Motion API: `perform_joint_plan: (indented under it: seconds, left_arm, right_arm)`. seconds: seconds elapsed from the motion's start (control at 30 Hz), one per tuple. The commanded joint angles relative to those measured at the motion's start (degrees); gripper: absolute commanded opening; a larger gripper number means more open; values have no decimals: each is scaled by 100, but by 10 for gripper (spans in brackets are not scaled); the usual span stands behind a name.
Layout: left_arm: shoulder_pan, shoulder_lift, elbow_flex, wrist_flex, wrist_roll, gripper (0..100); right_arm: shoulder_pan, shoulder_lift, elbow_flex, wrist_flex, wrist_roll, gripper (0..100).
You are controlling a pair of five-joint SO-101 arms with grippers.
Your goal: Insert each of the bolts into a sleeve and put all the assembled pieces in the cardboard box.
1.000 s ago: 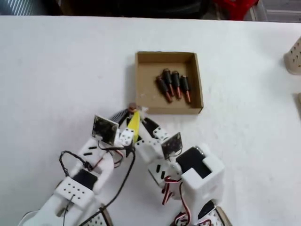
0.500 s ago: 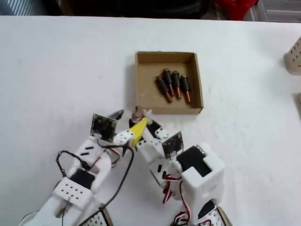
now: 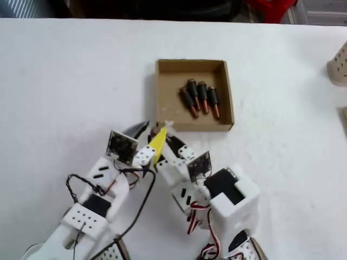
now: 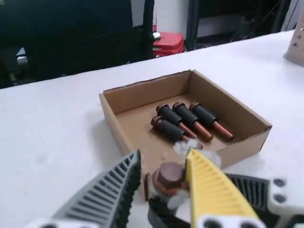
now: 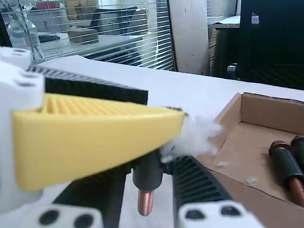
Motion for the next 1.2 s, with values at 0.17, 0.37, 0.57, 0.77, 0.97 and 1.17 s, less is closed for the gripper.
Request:
perform_joint_plan:
  seconds: [0.17,0.37,0.57,0.77,0.97,1.17]
  left_arm:
    - [-127,-13,-149,-765,-44,83]
    - [-523,-514,-229,-703,-35,23]
    - [-716,-2053,-211,1767,-35,21]
    - [-716,-4198,-202,4448,-35,21]
    - [-778,-4101,-255,5688,-44,23]
    - [-1297,-4207,-176,6725,-44,24]
  right_arm:
    - [31,-251,-273,338,-26,15]
    - [31,-242,-273,338,-26,15]
    - [31,-242,-273,347,-18,15]
    - [31,-242,-264,418,-18,15]
    - [31,-286,-246,593,0,15]
    - [180,-444,-105,549,-18,15]
